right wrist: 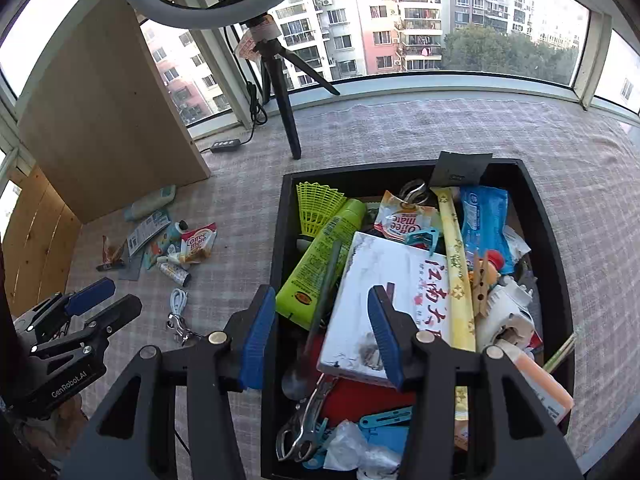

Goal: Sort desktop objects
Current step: 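Move both grippers back over the table toward the tubes and lighter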

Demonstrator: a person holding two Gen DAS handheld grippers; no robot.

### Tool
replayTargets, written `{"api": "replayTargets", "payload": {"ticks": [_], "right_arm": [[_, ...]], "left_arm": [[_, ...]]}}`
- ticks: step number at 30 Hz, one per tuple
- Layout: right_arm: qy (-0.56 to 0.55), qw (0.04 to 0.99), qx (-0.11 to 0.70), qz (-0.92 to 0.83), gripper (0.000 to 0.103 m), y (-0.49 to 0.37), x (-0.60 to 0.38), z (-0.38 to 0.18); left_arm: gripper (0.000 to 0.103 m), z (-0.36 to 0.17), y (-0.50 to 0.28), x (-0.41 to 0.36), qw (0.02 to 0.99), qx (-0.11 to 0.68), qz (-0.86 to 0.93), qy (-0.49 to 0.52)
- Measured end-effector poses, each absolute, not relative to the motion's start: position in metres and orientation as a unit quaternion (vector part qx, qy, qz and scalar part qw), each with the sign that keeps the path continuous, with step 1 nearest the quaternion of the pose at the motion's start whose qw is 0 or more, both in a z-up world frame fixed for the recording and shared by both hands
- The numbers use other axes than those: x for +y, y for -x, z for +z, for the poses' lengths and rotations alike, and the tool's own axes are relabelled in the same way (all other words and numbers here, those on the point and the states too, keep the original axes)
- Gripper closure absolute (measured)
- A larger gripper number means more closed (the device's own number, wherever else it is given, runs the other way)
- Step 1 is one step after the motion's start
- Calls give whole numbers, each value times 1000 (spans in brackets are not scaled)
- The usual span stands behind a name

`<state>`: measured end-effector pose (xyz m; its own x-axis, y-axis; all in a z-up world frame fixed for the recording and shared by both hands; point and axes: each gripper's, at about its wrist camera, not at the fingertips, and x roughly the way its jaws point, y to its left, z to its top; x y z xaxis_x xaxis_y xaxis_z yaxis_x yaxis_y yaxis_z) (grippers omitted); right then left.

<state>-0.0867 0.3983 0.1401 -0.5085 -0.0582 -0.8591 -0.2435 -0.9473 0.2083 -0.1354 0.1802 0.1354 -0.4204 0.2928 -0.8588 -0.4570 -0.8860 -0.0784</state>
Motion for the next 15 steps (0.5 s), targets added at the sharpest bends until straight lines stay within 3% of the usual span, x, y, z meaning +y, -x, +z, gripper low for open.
{"api": "replayTargets", "payload": {"ticks": [3,15], "right_arm": [[499,38,142,854,46,108,369,138],[539,-21,106,835,45,219,263,110]], "left_arm": [[51,135,153,149,200,81,842,494],[51,121,270,56,133,80,837,525]]}}
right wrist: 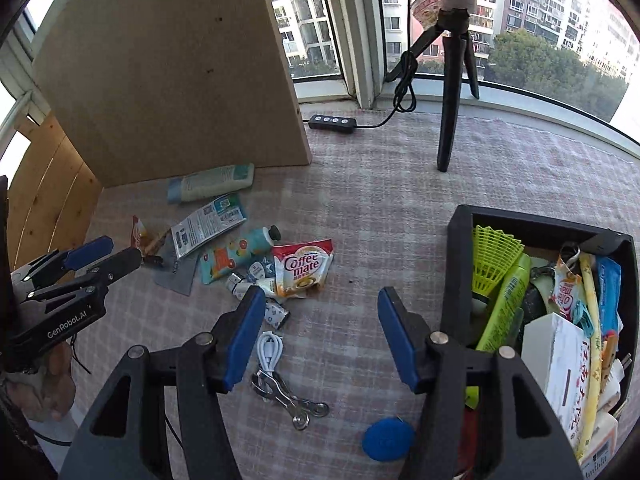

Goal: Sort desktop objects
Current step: 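Move both grippers back over the table toward the tubes and lighter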

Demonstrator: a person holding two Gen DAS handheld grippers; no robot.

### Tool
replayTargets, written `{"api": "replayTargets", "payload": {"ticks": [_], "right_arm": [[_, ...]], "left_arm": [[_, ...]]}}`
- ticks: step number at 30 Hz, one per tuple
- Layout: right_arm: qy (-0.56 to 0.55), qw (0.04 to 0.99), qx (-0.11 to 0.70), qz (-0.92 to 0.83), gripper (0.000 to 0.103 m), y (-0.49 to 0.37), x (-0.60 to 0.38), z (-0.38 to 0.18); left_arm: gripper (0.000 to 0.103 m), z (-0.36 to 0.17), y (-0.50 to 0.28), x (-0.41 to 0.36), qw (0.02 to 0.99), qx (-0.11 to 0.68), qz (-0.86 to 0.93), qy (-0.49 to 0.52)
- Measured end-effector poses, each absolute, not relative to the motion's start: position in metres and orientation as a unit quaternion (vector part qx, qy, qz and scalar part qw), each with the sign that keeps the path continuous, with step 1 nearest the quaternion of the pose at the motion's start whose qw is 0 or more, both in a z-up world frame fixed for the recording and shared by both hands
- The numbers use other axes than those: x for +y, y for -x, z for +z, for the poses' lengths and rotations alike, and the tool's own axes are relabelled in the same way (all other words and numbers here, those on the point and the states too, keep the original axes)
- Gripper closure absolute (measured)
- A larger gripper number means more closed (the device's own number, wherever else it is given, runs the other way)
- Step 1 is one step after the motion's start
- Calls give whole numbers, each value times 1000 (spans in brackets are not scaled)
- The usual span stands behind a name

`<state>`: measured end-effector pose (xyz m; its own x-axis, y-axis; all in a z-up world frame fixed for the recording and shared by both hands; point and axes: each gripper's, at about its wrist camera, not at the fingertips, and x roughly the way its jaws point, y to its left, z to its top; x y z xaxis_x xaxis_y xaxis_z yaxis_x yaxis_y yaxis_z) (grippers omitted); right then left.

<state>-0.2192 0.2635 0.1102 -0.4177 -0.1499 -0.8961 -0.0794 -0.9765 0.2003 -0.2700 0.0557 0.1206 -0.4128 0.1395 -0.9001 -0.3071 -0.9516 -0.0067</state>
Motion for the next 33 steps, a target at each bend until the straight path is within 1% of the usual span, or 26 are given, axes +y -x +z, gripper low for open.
{"api": "replayTargets", "payload": {"ticks": [6,8,10,11,15,16,19,23,25,26,27,33], "right_arm": [[-572,13,-91,-815,46,268,235,72],[-580,13,-88,-810,46,282,230,61],[-584,8,-87,-807,47,293,228,52],[-585,7,-89,-806,47,298,227,49],[-591,10,-94,-801,56,313,224,38],[-592,11,-94,-800,56,315,223,36],[-595,15,-93,-798,56,322,218,31],[-597,16,-80,-798,58,329,208,24],[-600,17,-72,-797,61,331,201,20],[-603,17,-68,-795,62,333,198,16],[-607,17,-66,-792,64,333,195,13],[-608,28,-37,-793,65,322,180,12]], "left_arm": [[54,98,337,49,116,70,835,533],[60,88,355,51,111,66,832,539],[61,77,370,54,106,63,830,544],[65,72,376,56,105,60,829,547],[75,53,395,57,97,46,823,558],[76,49,398,57,95,41,822,560],[76,41,403,61,98,41,821,562],[76,35,403,72,100,72,828,547],[76,34,403,78,111,71,828,545],[73,33,403,80,112,74,829,544],[73,32,404,82,112,77,830,542],[71,31,405,91,129,108,824,541]]}}
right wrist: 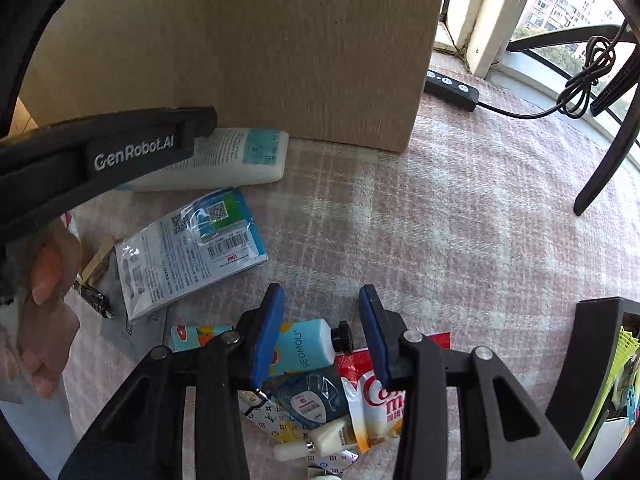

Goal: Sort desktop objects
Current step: 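Move both grippers back over the table toward the tubes and lighter, then grasp the patterned lighter with the left gripper while right grasps the SEOMOU hand cream tube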

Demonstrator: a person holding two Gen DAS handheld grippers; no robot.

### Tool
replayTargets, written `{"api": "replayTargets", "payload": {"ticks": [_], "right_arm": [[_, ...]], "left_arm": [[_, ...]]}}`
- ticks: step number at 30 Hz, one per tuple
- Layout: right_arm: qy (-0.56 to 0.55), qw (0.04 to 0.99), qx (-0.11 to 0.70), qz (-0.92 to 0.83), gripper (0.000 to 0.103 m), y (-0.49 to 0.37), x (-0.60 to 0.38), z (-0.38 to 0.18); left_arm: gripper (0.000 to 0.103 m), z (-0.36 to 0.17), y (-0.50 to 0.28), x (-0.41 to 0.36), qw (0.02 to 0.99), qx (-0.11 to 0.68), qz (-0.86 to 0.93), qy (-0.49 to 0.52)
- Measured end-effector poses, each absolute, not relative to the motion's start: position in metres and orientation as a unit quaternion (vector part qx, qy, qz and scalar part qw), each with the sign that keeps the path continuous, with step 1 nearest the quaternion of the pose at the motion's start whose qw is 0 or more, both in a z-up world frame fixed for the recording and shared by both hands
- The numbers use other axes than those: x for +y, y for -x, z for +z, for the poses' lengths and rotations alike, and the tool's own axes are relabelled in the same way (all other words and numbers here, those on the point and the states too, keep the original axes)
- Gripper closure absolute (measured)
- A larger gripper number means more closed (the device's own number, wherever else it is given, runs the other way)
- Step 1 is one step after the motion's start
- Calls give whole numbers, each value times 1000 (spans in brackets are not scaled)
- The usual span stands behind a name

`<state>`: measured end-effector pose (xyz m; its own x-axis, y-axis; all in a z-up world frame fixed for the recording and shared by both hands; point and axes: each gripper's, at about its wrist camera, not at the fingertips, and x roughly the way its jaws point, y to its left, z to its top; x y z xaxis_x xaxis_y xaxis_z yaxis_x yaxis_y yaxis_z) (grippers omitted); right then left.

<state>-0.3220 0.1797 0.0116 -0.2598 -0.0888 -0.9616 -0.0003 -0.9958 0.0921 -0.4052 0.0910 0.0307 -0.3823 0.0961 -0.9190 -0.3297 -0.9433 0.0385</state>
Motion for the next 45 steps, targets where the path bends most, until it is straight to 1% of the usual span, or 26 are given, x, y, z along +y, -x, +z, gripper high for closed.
{"api": "replayTargets", "payload": {"ticks": [1,5,8,9,10,14,20,24,27,28,31,34,36,39,41,42,43,44,45], "right_arm": [[-608,29,-39,-792,65,320,180,12],[-611,34,-48,-790,65,312,181,12],[-614,39,-45,-787,65,305,179,13],[-614,40,-46,-787,65,302,180,13],[-614,39,-48,-787,65,299,181,14],[-611,41,-65,-788,65,284,190,15],[-621,72,-53,-779,65,230,197,17],[-638,96,-34,-764,65,185,201,19],[-645,132,-50,-751,65,155,204,22],[-643,131,-52,-753,65,149,204,25],[-621,107,-53,-775,65,136,212,36],[-599,96,-76,-791,65,129,228,39],[-593,103,-77,-795,65,131,221,39],[-590,108,-50,-799,65,140,195,35],[-589,118,-37,-799,65,140,187,36],[-589,122,-30,-798,65,138,186,38],[-590,124,-23,-798,65,137,186,38],[-592,124,-15,-796,65,139,183,36],[-594,126,-9,-794,65,140,180,34]], "left_arm": [[66,30,410,94,127,113,824,540],[65,28,410,98,126,113,822,543],[66,12,401,107,149,135,795,573],[66,7,393,109,153,145,796,567],[69,2,386,111,161,156,795,564],[70,-11,363,103,165,146,794,567],[71,-27,294,78,197,177,773,576],[71,-33,239,42,216,148,763,591],[71,-40,202,12,222,114,755,606],[70,-44,192,3,211,107,753,614],[72,-47,170,-25,147,102,775,606],[71,-34,156,-45,131,59,794,591],[71,-21,146,-36,134,44,803,579],[70,-29,161,-14,146,34,810,566],[70,-45,159,2,148,32,811,565],[70,-41,147,6,148,32,810,567],[70,-50,147,10,148,30,808,570],[70,-47,145,-1,148,25,804,576],[70,-23,132,-15,148,20,799,583]]}}
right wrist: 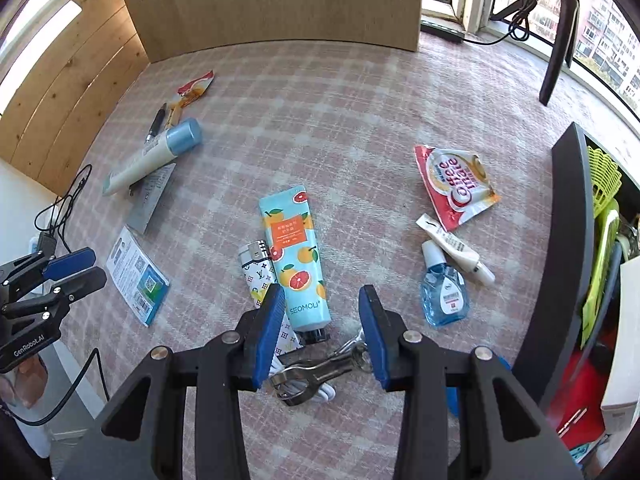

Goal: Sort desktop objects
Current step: 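Grasp the patterned lighter with the left gripper while right grasps the SEOMOU hand cream tube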

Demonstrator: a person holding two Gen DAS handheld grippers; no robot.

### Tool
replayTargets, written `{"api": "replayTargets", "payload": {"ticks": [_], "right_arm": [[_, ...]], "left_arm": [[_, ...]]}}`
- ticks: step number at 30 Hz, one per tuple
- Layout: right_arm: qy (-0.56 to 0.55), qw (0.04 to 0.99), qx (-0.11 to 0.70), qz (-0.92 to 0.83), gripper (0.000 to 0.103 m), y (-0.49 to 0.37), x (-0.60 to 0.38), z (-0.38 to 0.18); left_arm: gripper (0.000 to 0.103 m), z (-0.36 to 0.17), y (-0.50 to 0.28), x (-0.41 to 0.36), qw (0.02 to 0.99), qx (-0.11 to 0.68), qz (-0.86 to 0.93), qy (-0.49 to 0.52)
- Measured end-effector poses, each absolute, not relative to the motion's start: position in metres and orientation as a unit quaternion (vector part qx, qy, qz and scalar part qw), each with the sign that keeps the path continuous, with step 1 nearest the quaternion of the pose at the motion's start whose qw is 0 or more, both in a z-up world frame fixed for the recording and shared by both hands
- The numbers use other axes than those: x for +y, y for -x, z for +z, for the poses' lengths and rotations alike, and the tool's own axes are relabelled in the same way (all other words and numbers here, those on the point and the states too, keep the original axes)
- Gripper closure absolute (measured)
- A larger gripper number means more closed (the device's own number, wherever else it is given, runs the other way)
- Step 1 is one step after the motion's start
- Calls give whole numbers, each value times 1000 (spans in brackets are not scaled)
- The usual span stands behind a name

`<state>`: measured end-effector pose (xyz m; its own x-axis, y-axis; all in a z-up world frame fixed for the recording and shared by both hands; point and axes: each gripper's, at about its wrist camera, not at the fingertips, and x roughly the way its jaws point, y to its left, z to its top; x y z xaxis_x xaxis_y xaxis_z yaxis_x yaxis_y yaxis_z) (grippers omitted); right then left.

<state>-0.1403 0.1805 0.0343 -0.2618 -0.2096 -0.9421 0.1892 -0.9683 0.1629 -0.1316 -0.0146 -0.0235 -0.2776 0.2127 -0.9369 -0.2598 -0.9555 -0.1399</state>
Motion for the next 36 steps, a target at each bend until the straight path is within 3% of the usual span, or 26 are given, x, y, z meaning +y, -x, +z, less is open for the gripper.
{"api": "replayTargets", "payload": {"ticks": [4,14,16,22,36], "right_arm": [[-605,129,22,-785,65,149,169,20],[-616,135,54,-774,66,169,157,3],[-616,133,48,-775,73,170,162,3],[-614,112,18,-781,73,170,185,1],[-611,75,-32,-787,74,161,217,-6]], "left_arm": [[70,9,115,-24,151,23,793,589],[70,-4,131,51,194,-12,768,610],[70,-8,134,63,196,-20,762,617],[71,-14,141,85,202,-32,744,636],[72,-10,147,117,191,20,755,627]]}}
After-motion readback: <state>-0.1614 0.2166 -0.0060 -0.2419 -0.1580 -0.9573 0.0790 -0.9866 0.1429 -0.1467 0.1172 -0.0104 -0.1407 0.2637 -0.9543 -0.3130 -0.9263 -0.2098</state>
